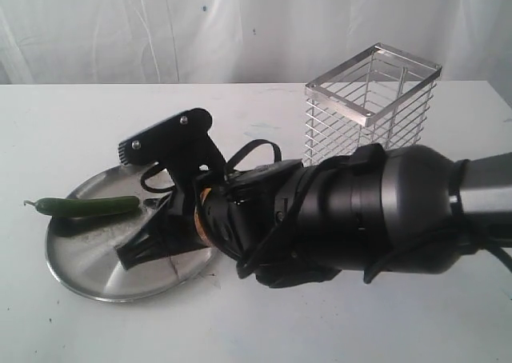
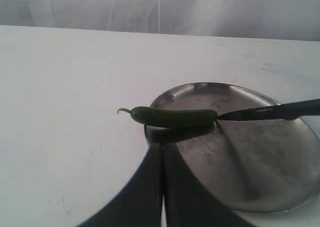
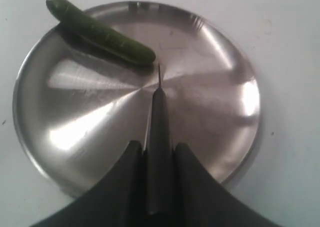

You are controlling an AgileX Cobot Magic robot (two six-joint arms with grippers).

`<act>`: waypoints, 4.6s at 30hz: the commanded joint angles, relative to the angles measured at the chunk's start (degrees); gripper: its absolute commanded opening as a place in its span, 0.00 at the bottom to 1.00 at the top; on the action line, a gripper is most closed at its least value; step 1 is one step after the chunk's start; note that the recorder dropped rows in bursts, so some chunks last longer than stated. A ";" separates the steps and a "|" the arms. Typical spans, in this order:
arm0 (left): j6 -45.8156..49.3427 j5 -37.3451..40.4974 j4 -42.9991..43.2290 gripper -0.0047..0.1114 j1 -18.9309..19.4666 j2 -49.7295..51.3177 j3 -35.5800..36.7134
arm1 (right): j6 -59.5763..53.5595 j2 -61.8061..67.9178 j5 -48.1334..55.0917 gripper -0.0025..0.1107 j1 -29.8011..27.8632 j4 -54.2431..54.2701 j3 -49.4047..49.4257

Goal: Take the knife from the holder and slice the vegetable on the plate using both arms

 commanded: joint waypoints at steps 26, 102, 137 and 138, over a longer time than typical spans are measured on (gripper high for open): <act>-0.12 0.04 -0.35 0.04 0.09 -0.24 0.39 | -5.48 -0.08 -5.81 0.02 0.05 3.40 7.63; 104.86 20.54 -98.25 0.04 -3.97 69.12 -33.46 | -10.63 -27.86 0.08 0.02 4.70 5.72 7.63; 108.92 20.64 -98.25 0.04 -3.97 69.02 -36.66 | -19.90 -25.30 0.36 0.02 4.70 19.78 10.89; 108.95 20.21 -98.25 0.04 -3.97 69.02 -36.11 | -19.78 -25.55 1.50 0.02 4.70 19.63 10.89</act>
